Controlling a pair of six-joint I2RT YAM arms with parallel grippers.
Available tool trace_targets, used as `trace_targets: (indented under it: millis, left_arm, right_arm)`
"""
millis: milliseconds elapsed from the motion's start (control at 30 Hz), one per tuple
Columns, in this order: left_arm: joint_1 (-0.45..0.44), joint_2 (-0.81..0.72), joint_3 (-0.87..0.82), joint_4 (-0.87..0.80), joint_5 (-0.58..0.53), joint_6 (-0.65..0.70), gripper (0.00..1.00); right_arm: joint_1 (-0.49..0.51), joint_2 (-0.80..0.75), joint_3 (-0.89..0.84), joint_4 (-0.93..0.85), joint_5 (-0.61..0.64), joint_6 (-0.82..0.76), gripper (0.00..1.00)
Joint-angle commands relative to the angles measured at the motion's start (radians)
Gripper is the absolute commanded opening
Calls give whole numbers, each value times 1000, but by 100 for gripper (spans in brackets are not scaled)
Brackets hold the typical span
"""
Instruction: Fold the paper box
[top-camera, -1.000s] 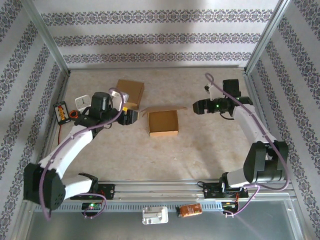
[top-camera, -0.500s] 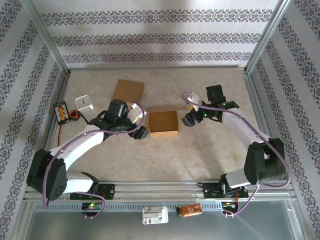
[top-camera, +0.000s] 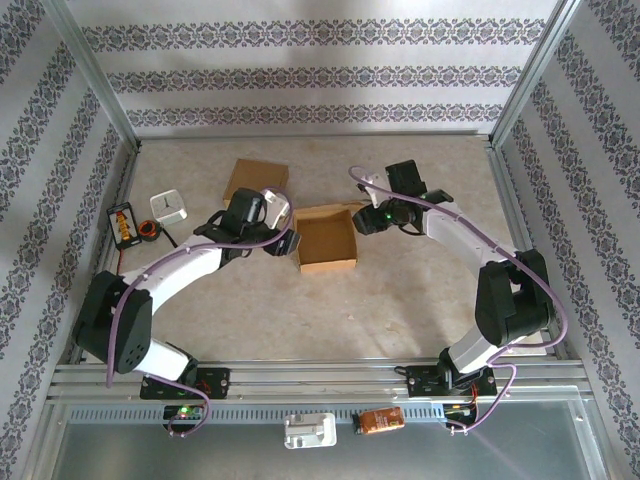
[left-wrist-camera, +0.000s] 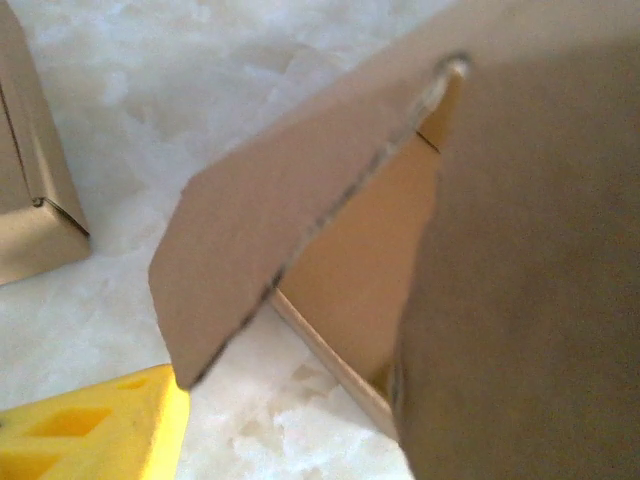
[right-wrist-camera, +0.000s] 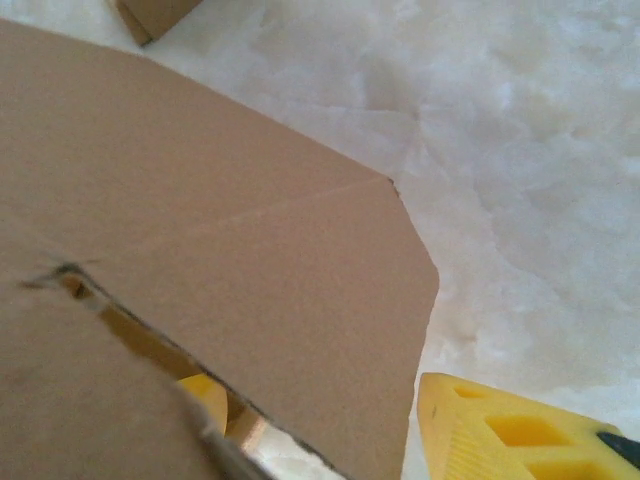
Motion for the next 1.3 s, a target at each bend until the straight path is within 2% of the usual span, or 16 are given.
trace_targets:
  millis: [0,167,267,300,467,533,633,733,833,900,1267]
  left_arm:
    - [-11,7,47,-1,-22,-81,65]
    - [-10,28,80,-33,-15,-96,57]
    - [-9,16,80,-58,-39,-56,58]
    - [-9,7,75,-61,-49,-37,61]
    - [-9,-52,61,-62,-53,117,92]
    - [-7,-56,70,-66,-54,165,96]
    - [-7,-30,106,-99,-68,230,97]
    - [-8,13,150,-137,-71,266,97]
    - [-8,50,182,-148,-59,262,90]
    - [-8,72,197,-144,-57,244,80]
    - [-8,154,279,-189,-87,43,46]
  right_arm:
    - [18,8,41,-4,27,58,53]
    - [30,15,59,-23,32,81,50]
    - [28,3,54,-28,56,64,52]
    - [27,-4,54,-30,59,55,53]
    - [17,-42,58,-37,56,-48,66]
    - [8,-43,64,-37,24,-78,68]
    - [8,-25,81,-45,-1,-116,72]
    - [12,6,107,-66,-13,-125,67]
    - [13,20,118,-65,-15,-100,58]
    - [13,18,113,-51,-8,-79,54]
    - [78,24,103,-11,119,93,39]
